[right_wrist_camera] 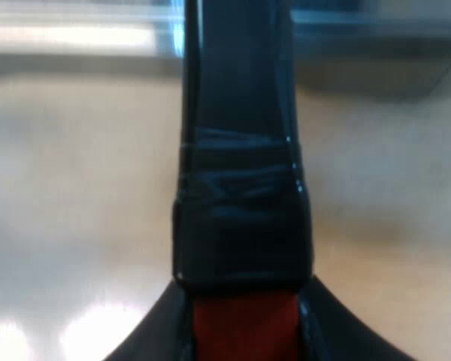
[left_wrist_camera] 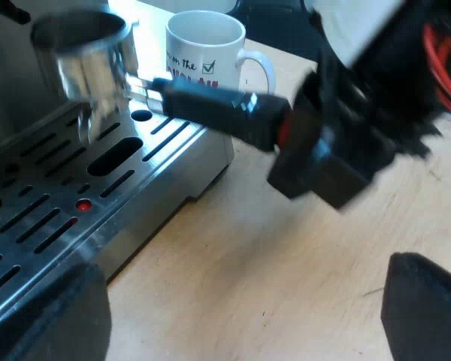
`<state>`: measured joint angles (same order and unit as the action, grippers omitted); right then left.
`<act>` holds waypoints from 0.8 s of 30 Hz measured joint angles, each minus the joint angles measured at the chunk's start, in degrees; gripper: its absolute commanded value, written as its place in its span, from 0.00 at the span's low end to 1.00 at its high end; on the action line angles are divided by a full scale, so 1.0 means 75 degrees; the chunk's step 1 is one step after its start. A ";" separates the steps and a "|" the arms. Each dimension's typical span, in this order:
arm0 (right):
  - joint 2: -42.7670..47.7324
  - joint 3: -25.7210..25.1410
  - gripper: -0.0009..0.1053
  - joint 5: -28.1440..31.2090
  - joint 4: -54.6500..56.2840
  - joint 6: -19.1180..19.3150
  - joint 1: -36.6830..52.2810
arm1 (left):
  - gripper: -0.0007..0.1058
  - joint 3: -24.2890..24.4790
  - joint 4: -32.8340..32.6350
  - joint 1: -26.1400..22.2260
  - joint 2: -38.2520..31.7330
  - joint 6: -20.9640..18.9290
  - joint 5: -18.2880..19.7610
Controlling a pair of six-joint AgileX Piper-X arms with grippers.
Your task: Grind coffee beans and then tamp
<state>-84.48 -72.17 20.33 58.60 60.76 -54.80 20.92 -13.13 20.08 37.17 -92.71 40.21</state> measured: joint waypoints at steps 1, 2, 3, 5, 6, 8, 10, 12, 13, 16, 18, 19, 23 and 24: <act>-0.0014 0.0008 0.01 0.0002 0.0015 -0.0001 -0.0028 | 0.80 0.0000 0.0000 0.0000 0.0000 0.0000 0.0000; -0.0020 0.0022 0.01 0.0001 0.0029 -0.0020 -0.0091 | 0.80 0.0000 0.0000 0.0000 0.0000 0.0000 0.0000; -0.0019 0.0020 0.01 0.0001 0.0058 -0.0084 -0.0161 | 0.80 0.0000 0.0000 0.0000 0.0000 0.0000 0.0000; -0.0019 0.0020 0.01 0.0032 0.0076 -0.0222 -0.0236 | 0.80 0.0000 0.0000 0.0000 0.0000 0.0000 0.0000; -0.0019 0.0020 0.01 0.0057 0.0096 -0.0277 -0.0284 | 0.80 0.0000 0.0000 0.0000 0.0000 0.0000 0.0000; -0.0019 0.0020 0.01 0.0106 0.0104 -0.0347 -0.0358 | 0.80 0.0000 0.0000 0.0000 0.0000 0.0000 0.0000; -0.0019 0.0020 0.01 0.0157 0.0104 -0.0393 -0.0466 | 0.80 0.0000 0.0000 0.0000 0.0000 0.0000 0.0000; -0.0019 0.0020 0.01 0.0246 0.0118 -0.0416 -0.0594 | 0.80 0.0000 0.0000 0.0000 0.0000 0.0000 0.0000; -0.0019 0.0020 0.01 0.0267 0.0126 -0.0428 -0.0644 | 0.80 0.0000 0.0000 0.0000 0.0000 0.0000 0.0000; -0.0019 0.0020 0.01 0.0281 0.0142 -0.0494 -0.0773 | 0.80 0.0000 0.0000 0.0000 0.0000 0.0000 0.0000; -0.0019 0.0020 0.01 0.0299 0.0165 -0.0507 -0.0810 | 0.80 0.0000 -0.0043 0.0000 -0.0070 0.0000 0.0000; -0.0019 0.0020 0.01 0.0296 0.0186 -0.0503 -0.0852 | 0.80 0.0000 -0.0092 0.0000 -0.0157 0.0000 0.0000; 0.0093 0.0020 0.01 0.0475 0.0329 -0.0503 -0.0943 | 0.80 0.0000 -0.0422 0.0000 -0.0542 0.0000 0.0000; 0.0154 0.0020 0.01 0.0534 0.0378 -0.0503 -0.0974 | 0.80 0.0000 -0.0539 0.0000 -0.0672 0.0000 0.0000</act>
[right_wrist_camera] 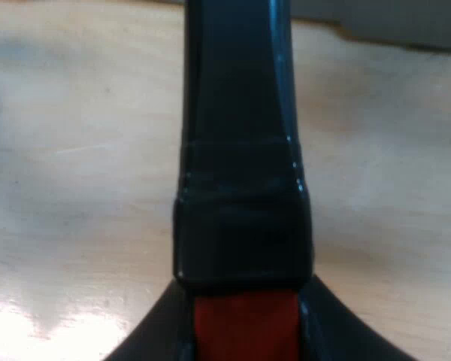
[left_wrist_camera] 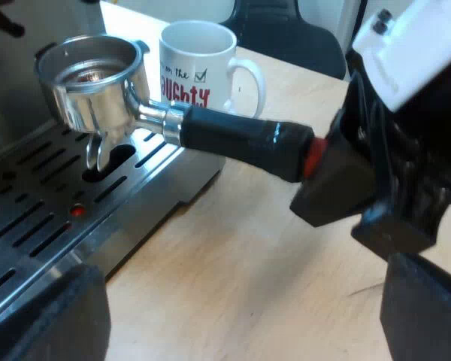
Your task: Grind coffee beans and then tamp
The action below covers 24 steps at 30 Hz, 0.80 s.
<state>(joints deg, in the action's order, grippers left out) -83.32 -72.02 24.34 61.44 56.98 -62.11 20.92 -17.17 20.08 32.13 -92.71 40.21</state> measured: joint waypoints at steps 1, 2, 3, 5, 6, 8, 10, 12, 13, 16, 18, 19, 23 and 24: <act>0.0090 0.0000 0.01 0.0059 0.0057 0.0000 -0.0019 | 0.80 0.0000 -0.0089 0.0000 -0.0154 0.0000 0.0014; 0.0136 0.0000 0.01 0.0083 0.0078 0.0000 -0.0024 | 0.80 0.0000 -0.0180 0.0000 -0.0254 0.0000 0.0009; 0.0228 0.0000 0.01 0.0121 0.0109 0.0026 -0.0018 | 0.80 0.0000 -0.0292 0.0000 -0.0375 0.0000 0.0009; 0.0354 0.0000 0.01 0.0119 0.0128 0.0101 -0.0018 | 0.80 0.0000 -0.0475 0.0000 -0.0581 0.0000 0.0018; 0.0432 0.0000 0.01 0.0119 0.0136 0.0158 -0.0018 | 0.80 0.0000 -0.0634 0.0000 -0.0728 0.0000 0.0018; 0.0592 0.0000 0.01 0.0119 0.0153 0.0287 -0.0018 | 0.80 0.0000 -0.0849 0.0000 -0.0943 0.0000 0.0030; 0.0763 0.0000 0.01 0.0119 0.0172 0.0514 -0.0018 | 0.80 0.0000 -0.1045 0.0000 -0.1193 0.0000 0.0045; 0.0890 0.0000 0.01 0.0119 0.0168 0.0549 -0.0018 | 0.80 0.0000 -0.1244 0.0000 -0.1389 0.0000 0.0051; 0.0953 0.0000 0.01 0.0103 0.0189 0.0628 -0.0018 | 0.80 0.0000 -0.1311 0.0000 -0.1480 0.0000 0.0051; 0.1052 0.0032 0.01 0.0020 0.0218 0.0778 -0.0018 | 0.80 0.0000 -0.1452 0.0000 -0.1727 0.0000 0.0051; 0.1091 0.0042 0.01 -0.0058 0.0218 0.0898 -0.0018 | 0.80 0.0000 -0.1601 0.0000 -0.1837 0.0000 0.0051; 0.1101 0.0042 0.01 -0.0088 0.0218 0.0914 -0.0018 | 0.80 0.0000 -0.1638 0.0000 -0.1867 0.0000 0.0051; 0.1158 0.0042 0.01 -0.0238 0.0218 0.1116 -0.0099 | 0.80 0.0000 -0.1893 0.0000 -0.2018 0.0000 0.0051; 0.1158 0.0042 0.01 -0.0235 0.0218 0.1223 -0.0158 | 0.80 0.0000 -0.1993 0.0000 -0.2056 0.0000 0.0051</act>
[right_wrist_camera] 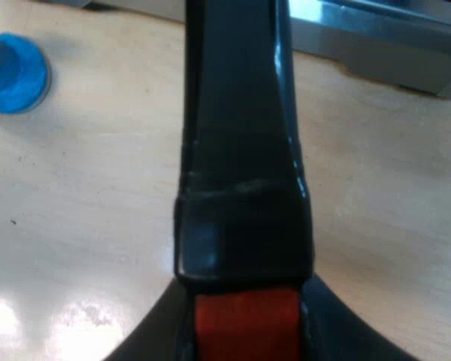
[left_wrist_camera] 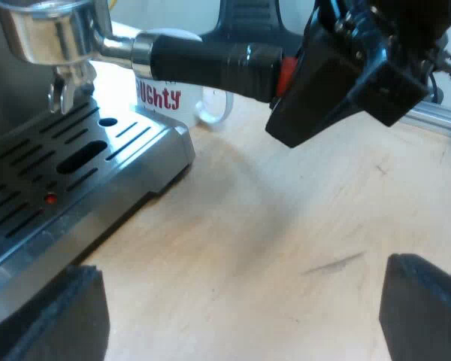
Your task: Grind coffee beans and then tamp
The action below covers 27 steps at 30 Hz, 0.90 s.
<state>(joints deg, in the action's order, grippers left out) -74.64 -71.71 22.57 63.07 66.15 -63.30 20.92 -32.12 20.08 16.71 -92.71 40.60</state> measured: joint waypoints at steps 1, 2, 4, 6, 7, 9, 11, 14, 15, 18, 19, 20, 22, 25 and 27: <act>0.0000 0.0019 0.01 0.0000 0.0000 0.0058 -0.0047 | 0.80 0.0000 -0.0061 0.0000 -0.0017 0.0000 0.0000; 0.0021 0.0070 0.01 0.0000 -0.0044 0.0112 -0.0151 | 0.80 0.0000 -0.0149 0.0000 -0.0022 0.0000 0.0000; 0.0120 0.0311 0.01 0.0000 -0.0191 0.0175 -0.0332 | 0.80 0.0000 -0.0274 0.0000 -0.0019 0.0000 0.0000; 0.0228 0.0603 0.01 -0.0028 -0.0360 0.0219 -0.0470 | 0.80 0.0000 -0.0281 0.0000 -0.0019 0.0000 0.0000; 0.0336 0.0825 0.01 -0.0026 -0.0494 0.0216 -0.0551 | 0.80 0.0000 -0.0281 0.0000 -0.0019 0.0000 0.0000; 0.0510 0.1108 0.01 -0.0046 -0.0734 0.0216 -0.0651 | 0.80 0.0000 -0.0281 0.0000 -0.0019 0.0000 0.0000; 0.0691 0.1410 0.01 -0.0074 -0.0989 0.0230 -0.0722 | 0.80 0.0000 -0.0292 0.0000 -0.0019 0.0000 0.0028; 0.1029 0.1792 0.01 -0.0215 -0.1194 0.0244 -0.0731 | 0.80 0.0000 -0.0299 0.0000 -0.0019 0.0000 0.0180; 0.1170 0.1963 0.01 -0.0269 -0.1249 0.0305 -0.0731 | 0.80 0.0000 -0.0328 0.0000 -0.0019 0.0000 0.0182; 0.1477 0.2386 0.01 -0.0295 -0.1353 0.0537 -0.0731 | 0.80 0.0000 -0.0393 0.0000 -0.0019 0.0000 0.0182; 0.1593 0.2573 0.01 -0.0311 -0.1409 0.0637 -0.0731 | 0.80 0.0000 -0.0445 0.0000 -0.0019 0.0000 0.0182; 0.1700 0.2722 0.01 -0.0317 -0.1475 0.0679 -0.0731 | 0.80 0.0000 -0.0455 0.0000 -0.0019 0.0000 0.0182; 0.1840 0.2949 0.01 -0.0383 -0.1580 0.0693 -0.0731 | 0.80 0.0000 -0.0469 0.0000 -0.0019 0.0000 0.0182; 0.1945 0.3301 0.01 -0.0534 -0.1844 0.0841 -0.0731 | 0.80 0.0000 -0.0473 0.0000 -0.0019 0.0000 0.0154; 0.1952 0.3632 0.01 -0.0646 -0.2289 0.1017 -0.0731 | 0.80 0.0000 -0.0473 0.0000 -0.0019 0.0017 0.0087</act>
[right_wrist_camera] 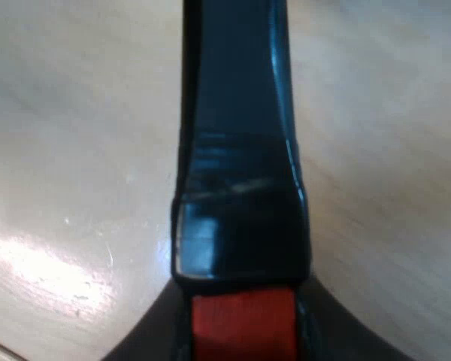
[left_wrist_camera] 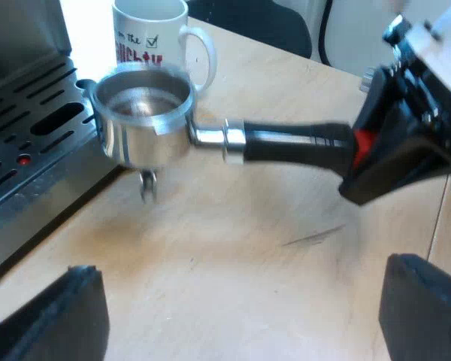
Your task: Grind coffee beans and then tamp
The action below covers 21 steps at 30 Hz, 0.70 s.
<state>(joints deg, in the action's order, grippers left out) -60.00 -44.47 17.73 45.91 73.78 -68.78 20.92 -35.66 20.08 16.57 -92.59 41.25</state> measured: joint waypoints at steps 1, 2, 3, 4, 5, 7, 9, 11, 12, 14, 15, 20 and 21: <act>0.0000 0.0088 0.01 -0.0022 -0.0112 0.0014 0.0000 | 0.80 0.0000 0.0000 0.0000 0.0000 -0.0003 -0.0002; 0.0000 0.0265 0.01 -0.0053 -0.0274 0.0048 0.0000 | 0.80 0.0000 0.0000 0.0000 0.0000 -0.0003 -0.0017; 0.0000 0.0458 0.01 -0.0102 -0.0621 0.0049 0.0000 | 0.80 0.0000 0.0000 0.0000 0.0000 -0.0003 -0.0015; 0.0000 0.0525 0.01 -0.0119 -0.0673 0.0049 0.0000 | 0.80 0.0000 0.0000 0.0000 0.0000 -0.0003 -0.0015; 0.0000 0.0622 0.01 -0.0151 -0.0891 0.0049 0.0000 | 0.80 0.0000 0.0000 0.0000 0.0000 -0.0003 -0.0015; 0.0000 0.1023 0.01 -0.0195 -0.1451 0.0049 0.0000 | 0.80 0.0000 0.0000 0.0000 0.0000 -0.0003 -0.0015; 0.0000 0.1279 0.01 -0.0212 -0.1755 0.0049 0.0000 | 0.80 0.0000 0.0000 0.0000 0.0000 -0.0003 -0.0015; 0.0000 0.1449 0.01 -0.0212 -0.1920 0.0049 0.0000 | 0.80 0.0000 0.0000 0.0000 0.0000 -0.0003 -0.0015; 0.0000 0.1574 0.01 -0.0212 -0.2041 0.0049 0.0000 | 0.80 0.0000 0.0000 0.0000 0.0000 -0.0003 -0.0015; 0.0000 0.1764 0.01 -0.0212 -0.2247 0.0049 0.0000 | 0.80 0.0000 -0.0012 0.0000 0.0000 -0.0003 -0.0015; 0.0000 0.1877 0.01 -0.0212 -0.2341 0.0049 0.0000 | 0.80 0.0000 -0.0010 0.0000 0.0000 -0.0003 -0.0015; 0.0009 0.2101 0.01 -0.0212 -0.2553 0.0049 0.0000 | 0.80 0.0000 -0.0010 0.0000 0.0000 -0.0003 -0.0015; 0.0009 0.2158 0.01 -0.0212 -0.2605 0.0049 0.0000 | 0.80 0.0000 -0.0010 0.0000 0.0000 -0.0003 -0.0015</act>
<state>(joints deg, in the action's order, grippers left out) -59.93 -28.28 16.14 26.37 74.15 -68.78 20.92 -35.74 20.08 16.57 -92.61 41.13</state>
